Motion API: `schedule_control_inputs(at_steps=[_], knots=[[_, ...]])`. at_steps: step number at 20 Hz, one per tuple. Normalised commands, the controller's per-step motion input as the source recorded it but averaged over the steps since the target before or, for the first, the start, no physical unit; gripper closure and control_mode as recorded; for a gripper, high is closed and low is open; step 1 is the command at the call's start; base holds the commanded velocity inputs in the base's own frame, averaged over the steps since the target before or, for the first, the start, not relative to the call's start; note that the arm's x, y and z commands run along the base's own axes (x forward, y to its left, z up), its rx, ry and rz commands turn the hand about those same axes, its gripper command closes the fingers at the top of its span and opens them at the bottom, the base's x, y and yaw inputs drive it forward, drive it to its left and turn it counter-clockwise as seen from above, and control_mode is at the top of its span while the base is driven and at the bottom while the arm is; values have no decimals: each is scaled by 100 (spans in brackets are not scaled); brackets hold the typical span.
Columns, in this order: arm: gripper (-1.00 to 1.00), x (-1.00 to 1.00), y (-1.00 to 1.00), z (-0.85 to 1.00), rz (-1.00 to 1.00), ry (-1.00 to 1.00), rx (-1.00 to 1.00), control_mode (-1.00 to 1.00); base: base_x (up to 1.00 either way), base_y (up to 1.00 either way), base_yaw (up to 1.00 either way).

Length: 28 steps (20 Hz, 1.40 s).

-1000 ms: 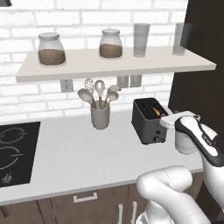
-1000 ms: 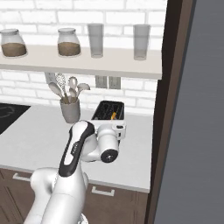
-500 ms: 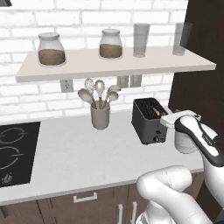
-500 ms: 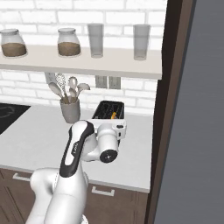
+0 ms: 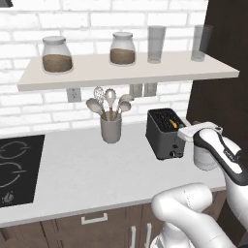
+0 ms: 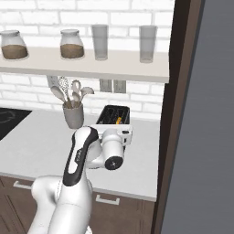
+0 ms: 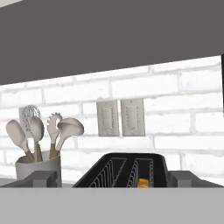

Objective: Start the toaster. Once the lever pops up, take the bread to the plate on the dining counter.

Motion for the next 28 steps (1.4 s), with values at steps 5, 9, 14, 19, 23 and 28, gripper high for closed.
schedule_control_inputs(at_steps=[5, 9, 14, 19, 23, 28], knots=[[-100, 0, 0, 0, 0, 0, 0, -100, 0, 0, 0], [-100, 0, 0, 0, 0, 0, 0, -100, 0, 0, 0], [-100, 0, 0, 0, 0, 0, 0, -100, 0, 0, 0], [-100, 0, 0, 0, 0, 0, 0, -100, 0, 0, 0], [-100, 0, 0, 0, 0, 0, 0, -100, 0, 0, 0], [-100, 0, 0, 0, 0, 0, 0, -100, 0, 0, 0]])
